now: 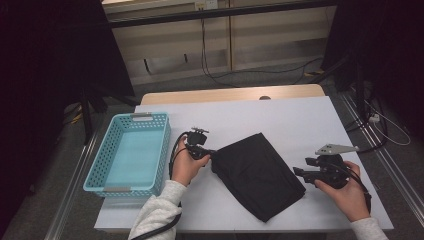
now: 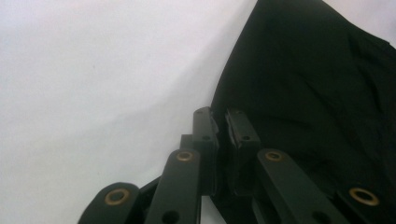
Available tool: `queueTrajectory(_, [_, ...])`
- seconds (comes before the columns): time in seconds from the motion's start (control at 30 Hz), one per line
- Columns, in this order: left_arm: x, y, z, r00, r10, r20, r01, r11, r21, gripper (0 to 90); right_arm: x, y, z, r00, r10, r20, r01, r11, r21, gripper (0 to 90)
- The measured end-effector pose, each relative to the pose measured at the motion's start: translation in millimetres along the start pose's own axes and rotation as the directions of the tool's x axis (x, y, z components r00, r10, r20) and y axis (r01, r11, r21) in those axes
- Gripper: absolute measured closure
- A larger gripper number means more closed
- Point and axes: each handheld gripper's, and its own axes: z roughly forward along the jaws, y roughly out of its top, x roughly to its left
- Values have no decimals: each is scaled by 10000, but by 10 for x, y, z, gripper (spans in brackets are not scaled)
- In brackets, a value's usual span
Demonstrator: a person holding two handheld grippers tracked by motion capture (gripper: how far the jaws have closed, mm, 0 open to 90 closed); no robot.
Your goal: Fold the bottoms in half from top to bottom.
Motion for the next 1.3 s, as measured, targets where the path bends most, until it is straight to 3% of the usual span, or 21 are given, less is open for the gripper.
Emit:
queueTrajectory(0.37, [88,124,-51,9991,129,-399,-150,9985,-523,836,-3,-3,21,10000,38,24,-38,10000,18,329])
queueTrajectory(0.43, [89,115,-67,9982,315,-518,-356,9961,-813,810,5,-2,22,10000,32,30,-32,10000,-5,319])
queueTrajectory(0.53, [85,103,-105,9974,396,-603,-443,9959,-785,654,29,1,24,10000,45,16,-45,10000,-11,304])
queueTrajectory(0.6, [89,83,-129,9983,240,-531,-280,9967,-766,468,39,6,30,10000,-15,-1,15,10000,-20,296])
queueTrajectory(0.8, [146,-39,-183,9964,105,-839,-162,9976,-673,359,40,5,36,10000,-18,-42,18,10000,-45,290])
queueTrajectory(0.87, [149,-79,-186,9972,-2,-742,-51,9975,-709,330,51,9,44,9999,-52,-87,52,10000,-42,290])
queueTrajectory(1.03, [103,-161,-108,9965,-4,-840,-33,9990,-444,313,71,29,68,9997,-161,-176,160,9999,-21,289])
queueTrajectory(1.2, [38,-213,-15,9922,187,-1233,-211,9996,-183,336,82,48,84,9995,-219,-217,219,9998,-38,288])
queueTrajectory(1.27, [15,-214,-15,9920,236,-1242,-252,9996,-118,370,87,51,89,9995,-210,-233,210,9998,-3,288])
queueTrajectory(1.3, [4,-217,-17,9920,274,-1230,-286,9996,-75,436,86,52,93,9994,-247,-243,246,9997,-17,288])
